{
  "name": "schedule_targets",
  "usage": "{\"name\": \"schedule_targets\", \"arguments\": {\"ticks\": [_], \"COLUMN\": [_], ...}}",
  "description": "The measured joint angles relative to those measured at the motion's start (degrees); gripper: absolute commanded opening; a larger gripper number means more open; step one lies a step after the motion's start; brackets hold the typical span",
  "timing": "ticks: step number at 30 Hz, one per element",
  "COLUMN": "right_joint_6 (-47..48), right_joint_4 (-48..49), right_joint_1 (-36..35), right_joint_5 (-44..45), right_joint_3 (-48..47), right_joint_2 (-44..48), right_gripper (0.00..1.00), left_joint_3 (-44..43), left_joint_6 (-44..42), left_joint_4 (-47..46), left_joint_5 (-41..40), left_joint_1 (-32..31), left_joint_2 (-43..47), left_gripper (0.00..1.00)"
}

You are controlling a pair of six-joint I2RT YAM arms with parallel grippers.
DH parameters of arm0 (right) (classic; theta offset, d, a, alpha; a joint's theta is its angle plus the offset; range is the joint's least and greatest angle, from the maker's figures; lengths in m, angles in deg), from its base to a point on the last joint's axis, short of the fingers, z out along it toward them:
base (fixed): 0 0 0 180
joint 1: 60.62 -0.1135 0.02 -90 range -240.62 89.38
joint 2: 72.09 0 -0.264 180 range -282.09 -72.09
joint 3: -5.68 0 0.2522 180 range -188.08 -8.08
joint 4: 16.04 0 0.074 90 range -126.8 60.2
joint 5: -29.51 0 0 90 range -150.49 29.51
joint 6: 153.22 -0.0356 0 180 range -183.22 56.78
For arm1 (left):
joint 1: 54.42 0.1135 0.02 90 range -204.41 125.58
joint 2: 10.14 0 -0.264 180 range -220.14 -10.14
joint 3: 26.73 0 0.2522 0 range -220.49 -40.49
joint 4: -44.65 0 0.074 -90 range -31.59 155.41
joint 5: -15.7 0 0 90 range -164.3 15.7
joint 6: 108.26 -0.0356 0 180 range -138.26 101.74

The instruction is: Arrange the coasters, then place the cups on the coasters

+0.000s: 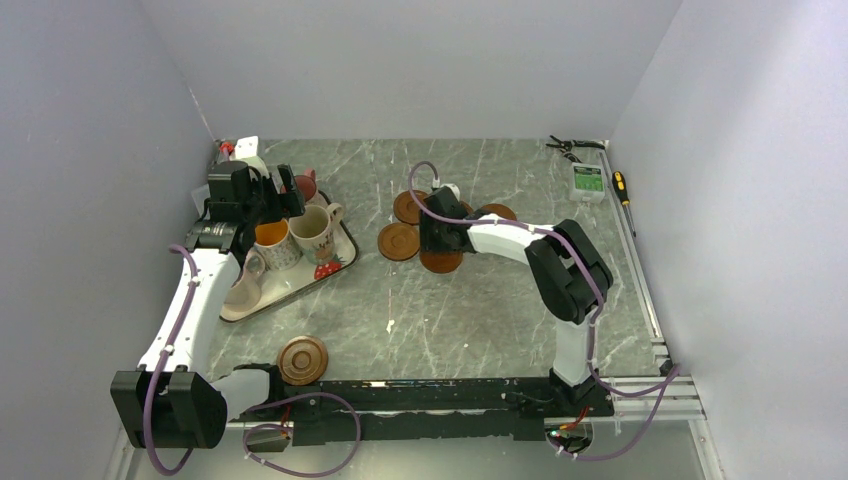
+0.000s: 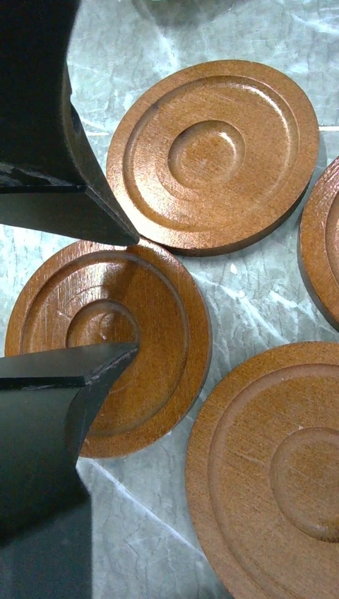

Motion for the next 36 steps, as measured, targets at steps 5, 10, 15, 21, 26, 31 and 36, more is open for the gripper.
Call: {"name": "schedule_targets", "arguments": {"ticks": [5,10,15,21,26,31,36], "right_joint_6": [0.5,0.8,0.9,0.8,0.8,0.8,0.4], "right_joint_4": [-0.5,-1.8,0.9,6.3,7.2,5.9,4.7], "right_joint_1": [0.2,-1.9,-13.3,-30.3,-37.6,-40.1,-41.6], "right_joint_5": [0.0,1.0,3.7,5.5,8.7,11.2,13.3], "right_joint_3": [2.1,5.0,5.9,6.1,3.3,-2.5,-6.8], "right_joint_2": [2.3,8.9,14.8,14.2,8.5,0.9,-4.2], "right_gripper": [0.66,0.74,0.82,0.87,0.88,0.88,0.88], "left_joint_3": [0.0,0.1,0.4,0.4,0.4,0.4,0.4], "left_joint_6": [0.0,0.0,0.0,0.1,0.2,0.4,0.6], "left_joint_4": [0.0,0.0,-0.4,-0.6,-0.6,-0.6,-0.7], "left_joint_5": [0.0,0.0,-0.3,-0.7,-1.0,-1.0,-1.0], "left_joint_1": [0.0,0.0,0.0,0.0,0.0,0.0,0.0], "left_joint_2": [0.0,0.2,1.2,1.5,2.0,2.8,2.8], "left_gripper": [0.94,0.94,0.94,0.94,0.94,0.94,0.94]}}
